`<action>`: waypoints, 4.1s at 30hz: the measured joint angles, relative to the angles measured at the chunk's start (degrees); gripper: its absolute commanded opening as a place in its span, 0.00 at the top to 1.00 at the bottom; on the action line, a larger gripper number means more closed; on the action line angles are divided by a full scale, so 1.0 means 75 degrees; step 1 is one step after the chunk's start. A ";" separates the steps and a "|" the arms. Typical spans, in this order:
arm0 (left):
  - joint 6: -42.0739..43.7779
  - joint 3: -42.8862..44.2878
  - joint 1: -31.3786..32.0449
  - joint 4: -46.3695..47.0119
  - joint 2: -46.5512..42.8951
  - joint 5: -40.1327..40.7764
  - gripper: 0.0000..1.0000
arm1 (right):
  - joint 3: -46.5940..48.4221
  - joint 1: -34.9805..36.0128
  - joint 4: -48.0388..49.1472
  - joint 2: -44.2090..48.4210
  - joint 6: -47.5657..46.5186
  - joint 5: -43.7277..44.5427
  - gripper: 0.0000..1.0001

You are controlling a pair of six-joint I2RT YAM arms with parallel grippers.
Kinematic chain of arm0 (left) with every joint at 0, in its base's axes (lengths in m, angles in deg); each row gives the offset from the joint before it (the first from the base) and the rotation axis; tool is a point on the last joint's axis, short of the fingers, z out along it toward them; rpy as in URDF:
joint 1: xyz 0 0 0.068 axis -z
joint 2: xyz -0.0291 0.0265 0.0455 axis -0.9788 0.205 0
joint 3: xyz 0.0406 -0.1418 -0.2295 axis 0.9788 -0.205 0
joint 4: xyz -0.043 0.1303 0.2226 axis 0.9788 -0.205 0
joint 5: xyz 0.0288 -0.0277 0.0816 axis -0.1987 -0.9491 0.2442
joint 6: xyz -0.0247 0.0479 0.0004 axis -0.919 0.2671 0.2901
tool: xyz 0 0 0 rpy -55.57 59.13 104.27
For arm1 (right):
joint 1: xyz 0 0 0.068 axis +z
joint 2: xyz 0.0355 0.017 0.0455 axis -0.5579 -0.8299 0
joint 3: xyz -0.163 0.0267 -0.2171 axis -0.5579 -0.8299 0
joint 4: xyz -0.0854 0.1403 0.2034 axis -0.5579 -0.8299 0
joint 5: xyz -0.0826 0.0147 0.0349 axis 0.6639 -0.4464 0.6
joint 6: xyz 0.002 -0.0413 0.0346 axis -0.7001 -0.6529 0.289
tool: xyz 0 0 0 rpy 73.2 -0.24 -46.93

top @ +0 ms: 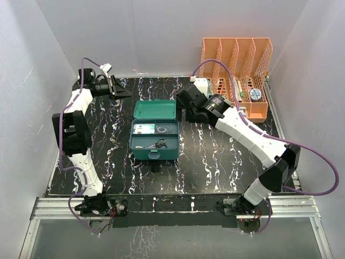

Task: Organize the medicine kit

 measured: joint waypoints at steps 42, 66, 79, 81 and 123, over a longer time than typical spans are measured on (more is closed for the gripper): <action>0.1682 0.2250 -0.0300 -0.3407 0.0431 0.1148 0.57 | 0.4092 -0.1990 0.0670 -0.5528 -0.1527 -0.2771 0.90; 0.1958 0.2084 -0.0303 -0.3098 0.2291 0.2020 0.58 | 0.1993 -0.1938 0.2410 -0.3844 -0.1486 -0.2471 1.00; 0.1276 0.3803 0.0187 -0.2716 0.3625 0.1221 0.57 | 0.1125 -0.1769 0.3232 -0.3156 -0.1559 -0.2232 1.00; 0.1151 0.3838 0.0391 -0.2623 0.3643 0.1067 0.58 | 0.1075 -0.1746 0.3264 -0.3112 -0.1562 -0.2212 1.00; -1.3251 0.1396 0.1195 1.3446 0.2760 -0.2704 0.68 | 0.0085 -0.1084 0.3812 -0.1043 -0.1883 -0.1341 0.02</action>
